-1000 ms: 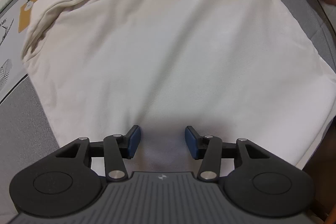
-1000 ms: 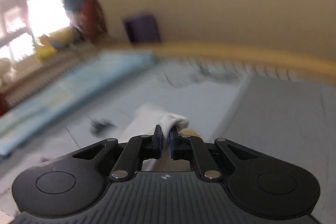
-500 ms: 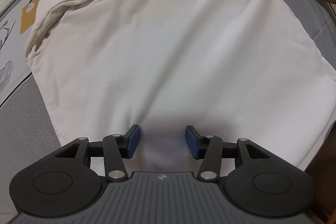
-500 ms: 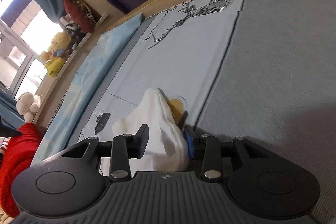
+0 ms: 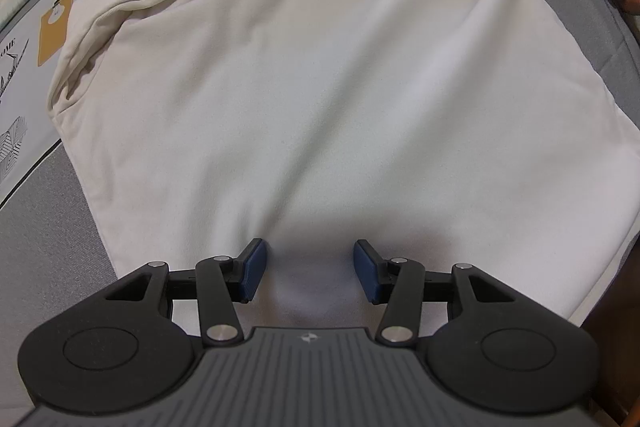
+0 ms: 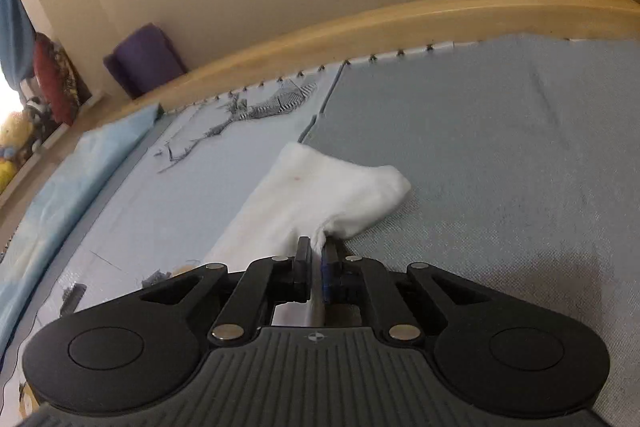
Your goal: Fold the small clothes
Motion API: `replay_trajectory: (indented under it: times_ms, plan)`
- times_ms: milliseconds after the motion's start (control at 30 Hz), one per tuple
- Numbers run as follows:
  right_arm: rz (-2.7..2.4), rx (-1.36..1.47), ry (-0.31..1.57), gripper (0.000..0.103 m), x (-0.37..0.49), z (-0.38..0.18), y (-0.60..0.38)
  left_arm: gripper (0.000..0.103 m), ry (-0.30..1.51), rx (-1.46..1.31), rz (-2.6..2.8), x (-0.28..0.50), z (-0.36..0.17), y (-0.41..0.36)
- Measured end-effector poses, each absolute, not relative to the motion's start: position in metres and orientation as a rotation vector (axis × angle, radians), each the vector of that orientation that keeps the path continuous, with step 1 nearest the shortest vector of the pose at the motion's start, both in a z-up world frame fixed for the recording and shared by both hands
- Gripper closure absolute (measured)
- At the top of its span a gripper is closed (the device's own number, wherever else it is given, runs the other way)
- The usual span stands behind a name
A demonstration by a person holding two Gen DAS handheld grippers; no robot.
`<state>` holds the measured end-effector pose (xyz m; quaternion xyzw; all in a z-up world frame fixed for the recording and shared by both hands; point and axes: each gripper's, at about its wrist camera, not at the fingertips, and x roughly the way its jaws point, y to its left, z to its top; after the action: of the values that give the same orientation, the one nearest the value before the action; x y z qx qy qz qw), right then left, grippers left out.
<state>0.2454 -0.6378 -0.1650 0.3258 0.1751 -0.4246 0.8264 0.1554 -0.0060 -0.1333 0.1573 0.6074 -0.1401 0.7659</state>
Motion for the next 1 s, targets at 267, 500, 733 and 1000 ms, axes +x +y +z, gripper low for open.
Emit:
replay_trajectory:
  times_ms: [267, 500, 733, 1000]
  plan:
    - [-1.325, 0.434, 0.551, 0.073, 0.247, -0.134, -0.630, 0.049, 1.301, 0.312, -0.294, 0.154, -0.129, -0.002]
    - [-0.970, 0.466, 0.411, 0.070, 0.249, -0.057, -0.574, 0.049, 1.013, 0.163, -0.222, 0.164, -0.085, 0.014]
    - [-0.284, 0.532, 0.552, 0.067, 0.232, 0.022, -0.425, 0.057, 0.730, 0.233, -0.252, 0.178, -0.072, -0.008]
    - [-0.016, 0.436, 1.026, 0.059, 0.211, -0.070, -0.296, 0.057, 0.633, 0.368, -0.378, 0.190, -0.103, -0.081]
